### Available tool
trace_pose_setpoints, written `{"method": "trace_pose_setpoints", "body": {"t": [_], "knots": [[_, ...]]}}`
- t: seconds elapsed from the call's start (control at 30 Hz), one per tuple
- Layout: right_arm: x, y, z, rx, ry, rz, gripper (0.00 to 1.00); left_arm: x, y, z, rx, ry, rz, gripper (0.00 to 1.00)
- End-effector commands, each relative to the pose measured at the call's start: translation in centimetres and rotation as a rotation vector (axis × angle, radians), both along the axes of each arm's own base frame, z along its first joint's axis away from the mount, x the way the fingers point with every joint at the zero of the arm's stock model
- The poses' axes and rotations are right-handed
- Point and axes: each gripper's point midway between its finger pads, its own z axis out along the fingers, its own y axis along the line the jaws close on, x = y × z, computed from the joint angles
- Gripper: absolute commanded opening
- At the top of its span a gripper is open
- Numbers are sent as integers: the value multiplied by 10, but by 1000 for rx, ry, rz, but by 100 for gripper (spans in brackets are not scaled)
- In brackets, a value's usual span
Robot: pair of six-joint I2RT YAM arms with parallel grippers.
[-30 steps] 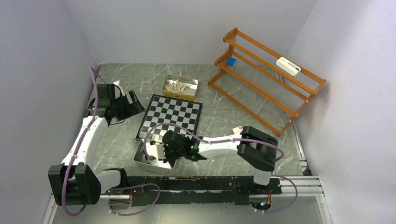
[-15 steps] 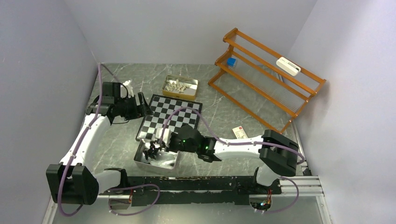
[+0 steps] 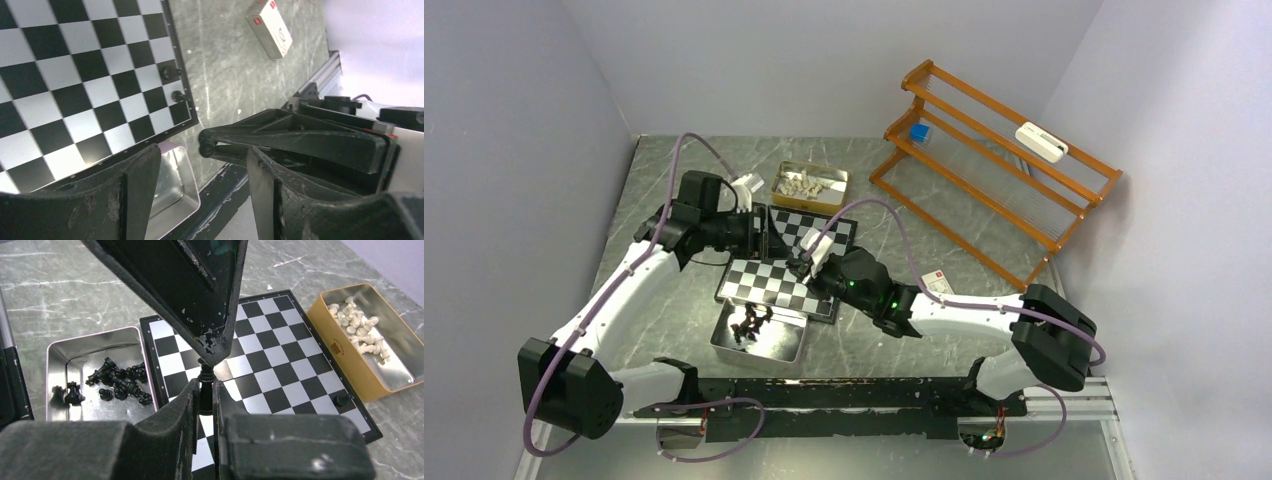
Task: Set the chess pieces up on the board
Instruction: Place the chess piece on the chessboard.
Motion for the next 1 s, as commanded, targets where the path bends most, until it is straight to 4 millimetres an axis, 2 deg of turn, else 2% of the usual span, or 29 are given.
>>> {"method": "trace_pose_setpoints", "body": {"t": [0.0, 0.23, 0.5, 0.97], "knots": [[8, -7, 11, 55, 3, -69, 13, -6, -25, 14, -102, -2, -70, 67], [8, -8, 15, 83, 17, -83, 12, -9, -34, 5, -94, 29, -81, 58], [9, -13, 21, 114, 9, -99, 11, -6, -37, -4, -65, 44, -71, 51], [10, -16, 16, 96, 25, -120, 11, -7, -45, -5, -57, 46, -97, 28]]}}
